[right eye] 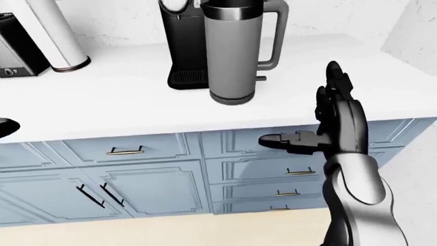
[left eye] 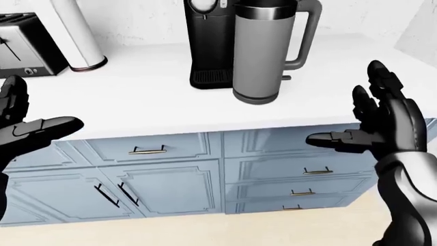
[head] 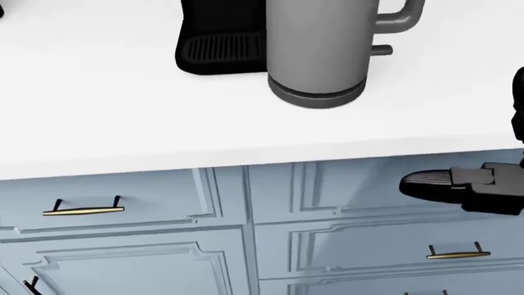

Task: Close the lid of the electric kettle.

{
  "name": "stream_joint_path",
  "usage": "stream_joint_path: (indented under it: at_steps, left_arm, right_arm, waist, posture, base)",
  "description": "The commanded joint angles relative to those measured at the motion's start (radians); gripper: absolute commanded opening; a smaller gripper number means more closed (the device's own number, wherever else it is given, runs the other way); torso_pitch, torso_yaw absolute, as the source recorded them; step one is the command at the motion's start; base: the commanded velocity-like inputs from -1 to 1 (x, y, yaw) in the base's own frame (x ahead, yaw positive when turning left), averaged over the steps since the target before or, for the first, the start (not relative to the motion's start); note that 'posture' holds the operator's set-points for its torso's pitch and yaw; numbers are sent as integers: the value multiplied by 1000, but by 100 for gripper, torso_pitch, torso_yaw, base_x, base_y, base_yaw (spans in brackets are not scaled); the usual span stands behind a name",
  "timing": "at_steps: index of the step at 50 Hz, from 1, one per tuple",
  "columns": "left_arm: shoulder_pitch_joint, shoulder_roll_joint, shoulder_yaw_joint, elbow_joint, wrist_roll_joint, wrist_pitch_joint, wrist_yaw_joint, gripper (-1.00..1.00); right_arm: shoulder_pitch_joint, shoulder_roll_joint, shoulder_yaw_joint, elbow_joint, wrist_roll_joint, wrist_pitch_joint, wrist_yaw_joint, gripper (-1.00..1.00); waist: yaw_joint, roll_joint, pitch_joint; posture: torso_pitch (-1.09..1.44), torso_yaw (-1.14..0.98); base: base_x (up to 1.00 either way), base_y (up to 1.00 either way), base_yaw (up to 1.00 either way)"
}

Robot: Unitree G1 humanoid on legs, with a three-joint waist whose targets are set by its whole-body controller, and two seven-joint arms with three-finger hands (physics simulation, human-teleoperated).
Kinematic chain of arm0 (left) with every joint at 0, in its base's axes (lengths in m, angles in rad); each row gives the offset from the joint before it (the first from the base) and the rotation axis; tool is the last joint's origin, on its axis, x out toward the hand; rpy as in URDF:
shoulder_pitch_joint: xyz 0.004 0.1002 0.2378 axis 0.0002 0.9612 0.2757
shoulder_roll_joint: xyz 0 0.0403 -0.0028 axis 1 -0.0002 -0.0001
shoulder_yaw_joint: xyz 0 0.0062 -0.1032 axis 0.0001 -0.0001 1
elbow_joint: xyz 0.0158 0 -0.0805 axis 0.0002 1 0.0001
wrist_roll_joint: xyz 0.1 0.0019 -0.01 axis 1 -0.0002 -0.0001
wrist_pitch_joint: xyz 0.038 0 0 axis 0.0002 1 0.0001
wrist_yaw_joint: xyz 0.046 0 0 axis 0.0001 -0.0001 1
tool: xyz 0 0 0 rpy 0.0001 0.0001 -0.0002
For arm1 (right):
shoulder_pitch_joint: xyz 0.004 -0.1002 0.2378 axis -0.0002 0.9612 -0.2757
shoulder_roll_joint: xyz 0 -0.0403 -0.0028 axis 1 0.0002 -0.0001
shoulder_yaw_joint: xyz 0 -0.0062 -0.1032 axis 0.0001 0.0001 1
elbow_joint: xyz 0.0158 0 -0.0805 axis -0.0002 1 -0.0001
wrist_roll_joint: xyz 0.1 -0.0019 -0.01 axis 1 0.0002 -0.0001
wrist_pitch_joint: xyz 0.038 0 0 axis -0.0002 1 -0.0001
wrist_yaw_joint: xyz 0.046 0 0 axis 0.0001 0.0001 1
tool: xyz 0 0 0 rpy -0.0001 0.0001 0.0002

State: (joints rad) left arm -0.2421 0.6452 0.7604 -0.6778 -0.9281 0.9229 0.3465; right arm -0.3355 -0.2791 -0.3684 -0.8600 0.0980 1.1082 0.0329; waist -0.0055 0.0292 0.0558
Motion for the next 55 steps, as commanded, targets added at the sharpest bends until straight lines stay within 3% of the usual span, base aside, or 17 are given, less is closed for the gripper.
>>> stream_joint_path:
  at_steps: [1,7,9,11,12,14,20,25,26,28,34,38,41,45,48,49,55]
  left_arm:
    - [-15,20,16,-13,4,-27,-4,100]
    - [-10,16,16,-14,10,-30,-10,100]
    - [-12,16,20,-14,6,-27,-8,100]
    - [-10,15,17,-14,10,-29,-11,100]
    - [-13,16,18,-13,9,-28,-9,100]
    - [-9,12,17,-15,12,-29,-12,100]
    - [-11,14,21,-18,5,-24,-6,100]
    - [-6,8,15,-16,16,-33,-15,100]
    - [-5,6,14,-16,19,-34,-17,100]
    - [-7,8,18,-17,16,-30,-15,100]
    - [-9,10,21,-19,14,-25,-15,100]
    - [-11,11,22,-22,9,-20,-9,100]
    - [-9,12,23,-20,8,-22,-9,100]
    - [-10,14,21,-23,3,-20,-7,100]
    - [-10,15,21,-24,2,-19,-5,100]
    - [-10,14,21,-23,2,-20,-5,100]
    - [-8,8,14,-19,16,-32,-14,100]
  right_arm:
    - [-19,-7,0,-29,0,-26,-1,100]
    - [-19,-9,1,-30,-3,-26,0,100]
    - [-18,-7,1,-23,-4,-35,1,100]
    - [-18,-7,2,-23,-4,-35,1,100]
    - [-21,-9,2,-30,-4,-24,1,100]
    - [-20,-8,1,-32,-4,-23,1,100]
    - [-9,-2,6,-15,-10,-51,2,100]
    - [-10,0,8,-13,-12,-52,0,100]
    - [-10,1,7,-12,-11,-53,0,100]
    - [-13,0,6,-16,-10,-47,-1,100]
    - [-15,-3,5,-16,-12,-47,-1,100]
    - [-19,-5,2,-23,-9,-34,-3,100]
    - [-20,-6,6,-23,-14,-35,-7,100]
    - [-17,-7,6,-23,-17,-42,-4,100]
    - [-17,-7,6,-24,-19,-41,-3,100]
    - [-14,-6,6,-19,-21,-50,-2,100]
    - [-12,-4,6,-19,-22,-50,-1,100]
  waist:
    - [4,-12,-13]
    - [2,-10,-11]
    - [-3,14,-5]
    - [-6,72,-24]
    - [6,47,-19]
    - [4,58,-11]
    - [15,12,-13]
    - [27,-68,-38]
    - [12,-48,-26]
    - [9,-59,-19]
    - [-4,-9,-7]
    - [-12,65,-52]
    - [8,56,-6]
    - [2,14,3]
    - [15,-52,-5]
    - [14,-13,0]
    - [8,-5,-24]
  posture:
    - [0,0]
    - [0,0]
    - [0,0]
    - [0,0]
    - [0,0]
    - [0,0]
    - [0,0]
    - [0,0]
    - [0,0]
    - [0,0]
    - [0,0]
    - [0,0]
    - [0,0]
    - [0,0]
    - [0,0]
    - [0,0]
    - [0,0]
  base:
    - [27,0,0]
    - [26,0,0]
    - [27,0,0]
    - [27,0,0]
    - [27,0,0]
    - [26,0,0]
    - [26,0,0]
    - [26,0,0]
    - [26,0,0]
    - [26,0,0]
    - [25,0,0]
    - [12,0,0]
    - [6,0,0]
    - [0,0,0]
    - [0,0,0]
    - [0,0,0]
    - [0,0,0]
